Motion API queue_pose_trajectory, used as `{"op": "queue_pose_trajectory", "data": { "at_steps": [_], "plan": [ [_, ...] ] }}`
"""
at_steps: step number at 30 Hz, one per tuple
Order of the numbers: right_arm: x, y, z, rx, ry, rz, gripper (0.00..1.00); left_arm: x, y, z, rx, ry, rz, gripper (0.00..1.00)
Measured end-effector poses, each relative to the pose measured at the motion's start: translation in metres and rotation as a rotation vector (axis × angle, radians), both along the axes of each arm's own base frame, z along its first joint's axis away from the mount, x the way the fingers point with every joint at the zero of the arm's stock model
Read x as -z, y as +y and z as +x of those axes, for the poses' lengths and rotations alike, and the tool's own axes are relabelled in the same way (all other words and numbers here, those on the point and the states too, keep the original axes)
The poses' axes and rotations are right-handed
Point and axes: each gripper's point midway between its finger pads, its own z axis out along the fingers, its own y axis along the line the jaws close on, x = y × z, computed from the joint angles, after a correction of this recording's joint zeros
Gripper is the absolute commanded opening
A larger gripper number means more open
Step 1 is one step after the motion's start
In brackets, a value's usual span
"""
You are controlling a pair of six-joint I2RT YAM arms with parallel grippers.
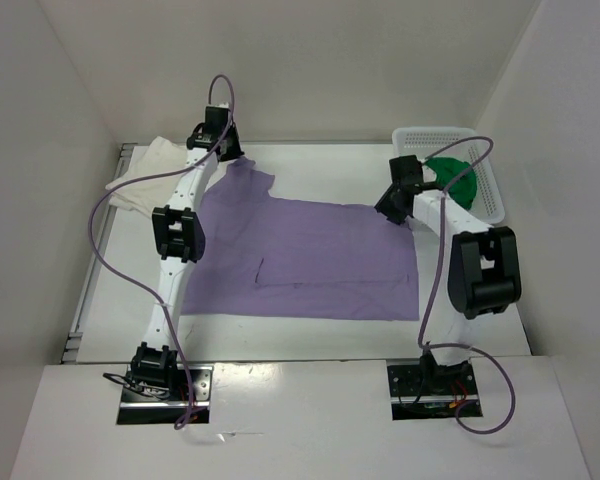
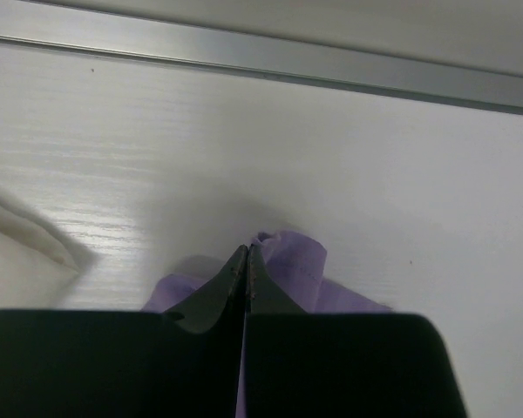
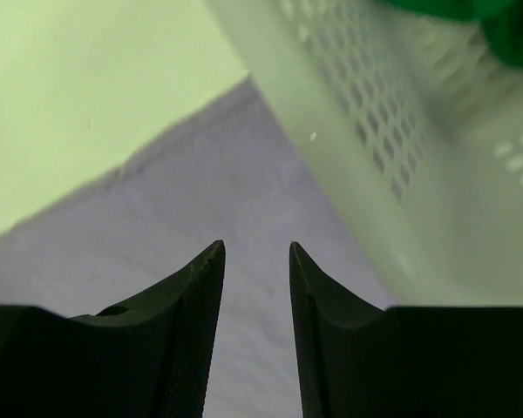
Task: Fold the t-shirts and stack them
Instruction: Grap the side of the flattened tshirt furthest away from the robot with both arms
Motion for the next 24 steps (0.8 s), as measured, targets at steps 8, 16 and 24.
{"op": "queue_pose_trajectory", "data": {
  "at_steps": [8, 16, 24],
  "plan": [
    [0.025, -0.031, 0.065, 0.129, 0.004, -0.197, 0.41, -0.043, -0.023, -0.008, 0.038, -0.044, -0.011, 0.0],
    [0.051, -0.055, 0.084, 0.208, 0.077, -0.354, 0.46, -0.118, -0.043, -0.015, 0.082, -0.162, -0.038, 0.0],
    [0.055, -0.062, 0.078, 0.252, 0.123, -0.414, 0.43, -0.122, -0.026, -0.014, 0.075, -0.16, -0.055, 0.0]
  ]
}}
